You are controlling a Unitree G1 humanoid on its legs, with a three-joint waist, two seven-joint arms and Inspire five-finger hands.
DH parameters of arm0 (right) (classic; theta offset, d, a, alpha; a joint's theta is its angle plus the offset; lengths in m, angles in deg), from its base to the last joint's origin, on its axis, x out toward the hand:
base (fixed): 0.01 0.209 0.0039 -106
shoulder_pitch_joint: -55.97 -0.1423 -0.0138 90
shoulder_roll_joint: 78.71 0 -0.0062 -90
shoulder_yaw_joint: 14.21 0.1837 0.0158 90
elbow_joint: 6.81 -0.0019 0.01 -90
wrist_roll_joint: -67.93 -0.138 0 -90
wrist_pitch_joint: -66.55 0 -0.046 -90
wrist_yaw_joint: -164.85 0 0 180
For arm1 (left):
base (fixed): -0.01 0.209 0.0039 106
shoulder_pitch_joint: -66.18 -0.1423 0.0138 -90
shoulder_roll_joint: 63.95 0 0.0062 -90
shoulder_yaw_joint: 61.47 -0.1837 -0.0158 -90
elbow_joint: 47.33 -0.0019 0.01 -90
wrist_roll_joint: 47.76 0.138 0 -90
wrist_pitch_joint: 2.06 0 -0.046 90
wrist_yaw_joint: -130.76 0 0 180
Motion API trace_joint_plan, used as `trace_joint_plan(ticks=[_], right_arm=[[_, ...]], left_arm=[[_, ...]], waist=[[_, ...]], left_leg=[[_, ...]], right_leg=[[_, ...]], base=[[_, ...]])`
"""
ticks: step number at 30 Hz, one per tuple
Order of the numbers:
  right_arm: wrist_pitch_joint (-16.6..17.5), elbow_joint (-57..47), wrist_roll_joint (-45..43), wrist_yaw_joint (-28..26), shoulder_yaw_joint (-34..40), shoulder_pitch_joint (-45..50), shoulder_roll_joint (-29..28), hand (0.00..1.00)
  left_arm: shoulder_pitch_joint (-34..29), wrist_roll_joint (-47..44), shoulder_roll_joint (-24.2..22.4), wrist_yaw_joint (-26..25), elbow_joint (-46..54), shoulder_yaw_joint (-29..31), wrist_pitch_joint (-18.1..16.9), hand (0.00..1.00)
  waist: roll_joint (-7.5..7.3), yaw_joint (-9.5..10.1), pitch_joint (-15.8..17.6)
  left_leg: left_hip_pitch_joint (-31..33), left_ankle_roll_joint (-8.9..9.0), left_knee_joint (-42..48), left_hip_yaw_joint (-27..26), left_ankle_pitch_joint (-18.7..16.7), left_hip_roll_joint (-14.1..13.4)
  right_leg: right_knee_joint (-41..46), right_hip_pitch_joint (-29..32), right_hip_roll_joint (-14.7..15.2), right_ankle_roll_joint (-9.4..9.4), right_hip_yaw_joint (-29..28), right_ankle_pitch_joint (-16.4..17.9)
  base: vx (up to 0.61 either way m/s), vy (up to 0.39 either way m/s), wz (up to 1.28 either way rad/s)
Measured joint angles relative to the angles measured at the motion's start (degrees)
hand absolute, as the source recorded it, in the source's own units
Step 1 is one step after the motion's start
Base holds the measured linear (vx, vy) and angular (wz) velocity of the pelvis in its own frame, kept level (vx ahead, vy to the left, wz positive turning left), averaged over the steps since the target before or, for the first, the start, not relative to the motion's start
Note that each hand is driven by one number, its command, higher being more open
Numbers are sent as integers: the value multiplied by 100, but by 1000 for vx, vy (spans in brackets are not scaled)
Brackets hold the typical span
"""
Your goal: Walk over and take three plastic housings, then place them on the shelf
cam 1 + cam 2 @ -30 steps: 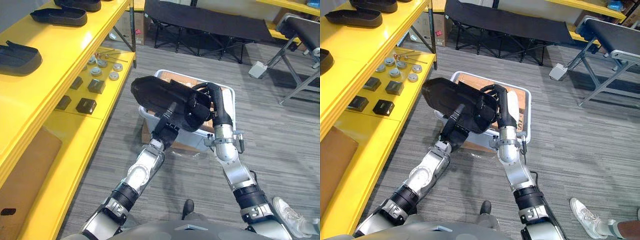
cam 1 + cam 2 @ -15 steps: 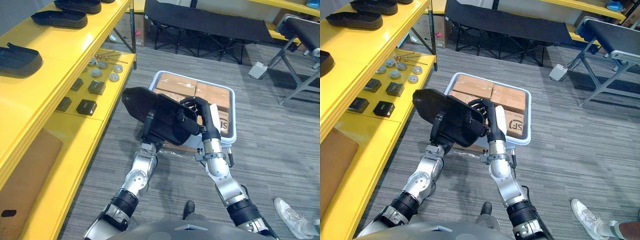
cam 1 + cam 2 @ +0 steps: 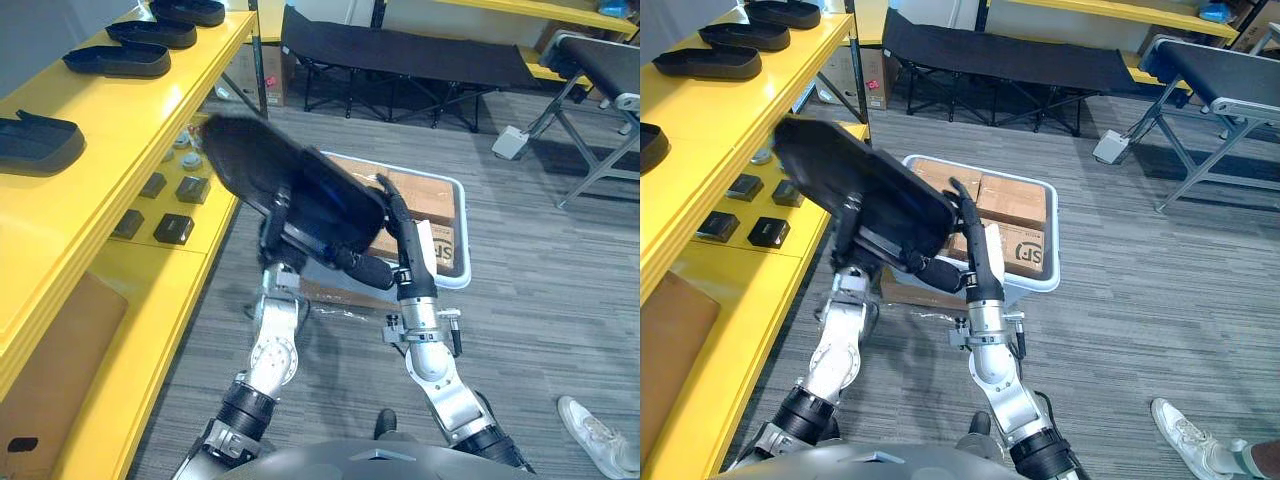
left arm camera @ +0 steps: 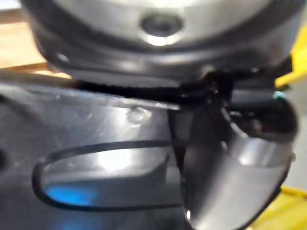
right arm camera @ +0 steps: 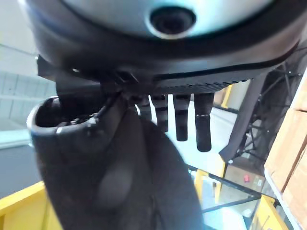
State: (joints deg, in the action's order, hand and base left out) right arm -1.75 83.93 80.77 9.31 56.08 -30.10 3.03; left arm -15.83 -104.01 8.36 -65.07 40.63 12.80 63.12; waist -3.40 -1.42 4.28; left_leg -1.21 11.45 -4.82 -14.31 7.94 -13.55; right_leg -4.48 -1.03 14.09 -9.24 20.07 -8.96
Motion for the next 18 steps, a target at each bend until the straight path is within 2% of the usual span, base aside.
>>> trace_joint_plan(ticks=[3, 4, 5, 7, 10, 12, 14, 18], right_arm=[[-124, -283, -214, 47, 146, 72, -198, 100], [-133, -427, -446, 54, 324, 192, -224, 100], [-134, -478, -548, 54, 435, 259, -237, 100], [-184, -592, -1533, -150, 930, 499, -317, 100], [-277, -576, -3149, -700, 1386, 845, -365, 100], [-312, -540, -3582, -982, 1489, 1106, -393, 100], [-385, -438, -3640, -1260, 1521, 1306, -419, 100], [-395, -177, -3630, -1956, 1564, 1690, -419, 100]], left_arm=[[-40, 1717, -3, -884, 411, 651, -15, 0], [-85, 2658, -28, -1415, 586, 989, -27, 0], [-120, 3088, -20, -1658, 662, 1161, -28, 0], [-186, 4990, 18, -2712, 779, 1944, -12, 0], [-355, 6484, 256, -3473, 1089, 2519, 30, 0], [-486, 6914, 422, -3540, 1212, 2525, 30, 0], [-622, 7156, 507, -3497, 1212, 2420, 55, 0], [-1115, 7166, 490, -3095, 1190, 1880, 124, 0]], waist=[[102, -23, -67], [140, -28, -98], [158, -28, -114], [211, -29, -151], [218, -27, -155], [234, -21, -164], [285, -62, -200], [417, -150, -273]], left_leg=[[-36, 21, 0, -10, -75, 0], [-37, 30, -1, -11, -85, 0], [-38, 31, -1, -11, -89, 0], [-42, 43, 0, -13, -99, 0], [-41, 27, 1, -18, -97, 0], [-38, 14, 1, -21, -99, 0], [-34, 25, 1, -36, -120, 0], [6, 25, 1, -83, -156, 0]], right_leg=[[0, 5, 0, 13, -5, 10], [-1, 6, 0, 22, -4, 22], [-1, 6, 0, 29, -3, 32], [-1, 6, 0, 23, -2, 39], [-2, 9, 0, 22, -3, 45], [-3, 14, 0, 20, -1, 55], [-4, 29, 2, 31, -3, 69], [-32, 77, 3, 35, -4, 106]], base=[[0, 0, -1], [0, 0, 0], [0, 0, 0], [0, 0, 0], [0, 0, 0], [0, 0, 0], [5, 3, -2], [0, 0, 0]])
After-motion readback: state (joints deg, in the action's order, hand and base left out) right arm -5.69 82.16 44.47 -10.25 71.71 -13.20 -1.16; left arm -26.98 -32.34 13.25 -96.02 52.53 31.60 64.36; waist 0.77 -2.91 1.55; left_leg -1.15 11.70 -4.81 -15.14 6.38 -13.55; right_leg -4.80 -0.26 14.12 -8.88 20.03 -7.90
